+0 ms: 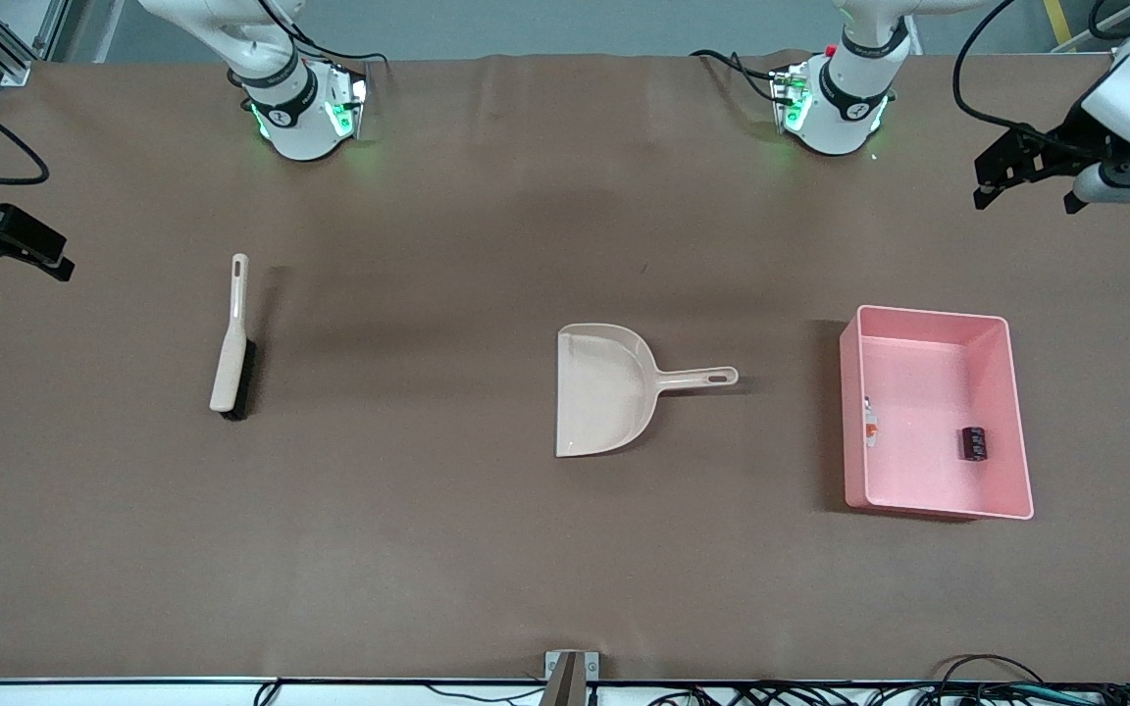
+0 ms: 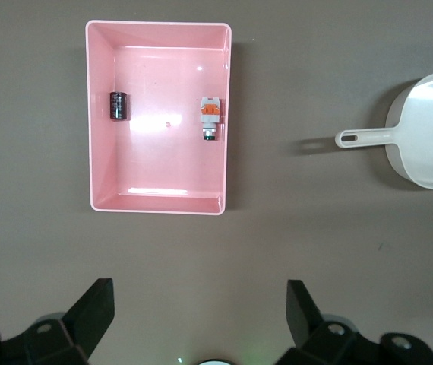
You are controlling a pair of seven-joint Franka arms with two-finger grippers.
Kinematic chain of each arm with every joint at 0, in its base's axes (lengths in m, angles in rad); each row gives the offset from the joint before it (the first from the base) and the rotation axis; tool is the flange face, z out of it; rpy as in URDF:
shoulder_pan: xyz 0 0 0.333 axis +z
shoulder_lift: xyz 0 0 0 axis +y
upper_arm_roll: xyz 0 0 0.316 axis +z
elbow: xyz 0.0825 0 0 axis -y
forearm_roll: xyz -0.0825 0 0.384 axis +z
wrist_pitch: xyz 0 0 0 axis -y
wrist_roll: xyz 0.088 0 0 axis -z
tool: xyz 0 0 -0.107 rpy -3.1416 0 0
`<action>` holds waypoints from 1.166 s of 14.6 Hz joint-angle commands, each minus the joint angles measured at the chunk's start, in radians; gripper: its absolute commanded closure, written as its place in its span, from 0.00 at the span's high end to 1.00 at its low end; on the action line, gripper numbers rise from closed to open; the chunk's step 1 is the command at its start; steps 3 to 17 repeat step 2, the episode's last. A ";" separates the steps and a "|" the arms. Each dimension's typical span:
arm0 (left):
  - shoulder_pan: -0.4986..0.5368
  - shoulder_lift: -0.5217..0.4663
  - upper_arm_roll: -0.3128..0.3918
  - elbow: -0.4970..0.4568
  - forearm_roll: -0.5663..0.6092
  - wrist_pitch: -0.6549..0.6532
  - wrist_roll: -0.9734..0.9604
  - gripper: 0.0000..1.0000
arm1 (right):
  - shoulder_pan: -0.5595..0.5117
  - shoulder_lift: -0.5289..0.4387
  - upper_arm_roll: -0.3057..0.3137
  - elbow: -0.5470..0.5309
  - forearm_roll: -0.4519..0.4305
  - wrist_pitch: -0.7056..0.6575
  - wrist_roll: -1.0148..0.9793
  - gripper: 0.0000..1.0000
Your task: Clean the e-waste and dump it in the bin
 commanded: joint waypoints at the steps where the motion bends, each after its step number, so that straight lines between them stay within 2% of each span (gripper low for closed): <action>1: 0.000 -0.017 0.011 -0.010 -0.006 0.006 0.079 1.00 | 0.003 -0.010 -0.002 -0.001 -0.005 -0.010 0.014 1.00; 17: 0.002 -0.010 0.011 0.005 -0.006 -0.009 0.083 1.00 | 0.003 -0.010 -0.002 -0.001 -0.005 -0.010 0.013 1.00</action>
